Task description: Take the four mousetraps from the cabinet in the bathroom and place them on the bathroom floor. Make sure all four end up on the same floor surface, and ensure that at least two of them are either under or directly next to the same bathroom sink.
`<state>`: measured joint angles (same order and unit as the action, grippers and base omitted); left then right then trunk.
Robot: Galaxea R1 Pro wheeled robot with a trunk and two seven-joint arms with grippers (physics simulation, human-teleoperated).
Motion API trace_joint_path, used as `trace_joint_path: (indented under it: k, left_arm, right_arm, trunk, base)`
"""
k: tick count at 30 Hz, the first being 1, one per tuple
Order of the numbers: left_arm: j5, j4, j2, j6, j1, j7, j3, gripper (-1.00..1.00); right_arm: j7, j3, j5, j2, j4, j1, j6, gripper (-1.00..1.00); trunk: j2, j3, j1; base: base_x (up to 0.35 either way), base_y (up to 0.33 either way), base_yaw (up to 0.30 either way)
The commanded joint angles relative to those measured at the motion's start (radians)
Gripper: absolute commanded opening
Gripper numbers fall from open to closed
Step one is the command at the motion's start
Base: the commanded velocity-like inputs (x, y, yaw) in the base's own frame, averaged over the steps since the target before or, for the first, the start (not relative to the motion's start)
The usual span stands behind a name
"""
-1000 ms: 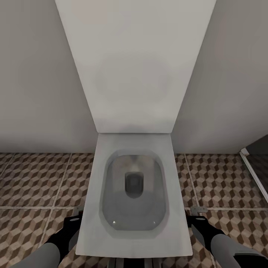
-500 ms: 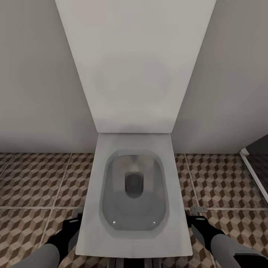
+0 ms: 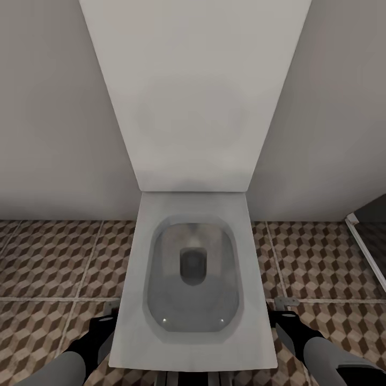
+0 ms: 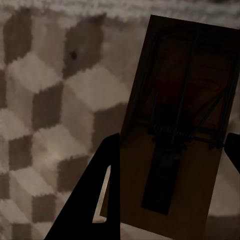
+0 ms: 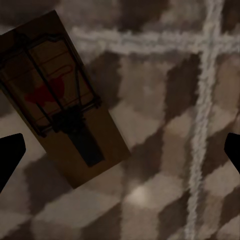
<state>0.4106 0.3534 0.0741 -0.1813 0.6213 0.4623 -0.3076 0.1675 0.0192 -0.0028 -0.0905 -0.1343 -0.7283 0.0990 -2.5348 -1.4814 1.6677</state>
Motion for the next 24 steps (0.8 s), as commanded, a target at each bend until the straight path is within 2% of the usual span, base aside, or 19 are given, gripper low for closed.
trace_joint_path:
  k: [1, 5, 6, 24]
  left_arm:
    - [0.005, 0.003, 0.001, -0.007, 0.000, 0.007, -0.008, -1.00]
    - [0.005, 0.002, 0.001, -0.006, 0.000, 0.007, -0.008, -1.00]
    - [0.005, 0.002, 0.001, -0.007, 0.000, 0.007, -0.008, 1.00]
    - [0.005, 0.002, -0.001, -0.006, 0.000, 0.007, -0.008, 1.00]
  right_arm:
    - [0.003, 0.002, 0.000, 0.000, -0.002, 0.000, 0.007, 1.00]
    - [0.003, 0.002, 0.000, 0.000, -0.002, 0.001, 0.007, 1.00]
    - [0.003, 0.002, 0.000, 0.000, -0.002, 0.001, 0.007, 1.00]
    - [0.003, 0.004, 0.000, 0.000, -0.002, 0.000, 0.006, 1.00]
  trunk:
    - [0.000, -0.001, 0.000]
    - [0.000, -0.001, 0.000]
    - [0.000, -0.001, 0.000]
    - [0.000, -0.001, 0.000]
  base:
    - [0.000, 0.000, 0.000]
    - [0.000, 0.000, 0.000]
    - [0.000, 0.000, 0.000]
    - [0.000, 0.000, 0.000]
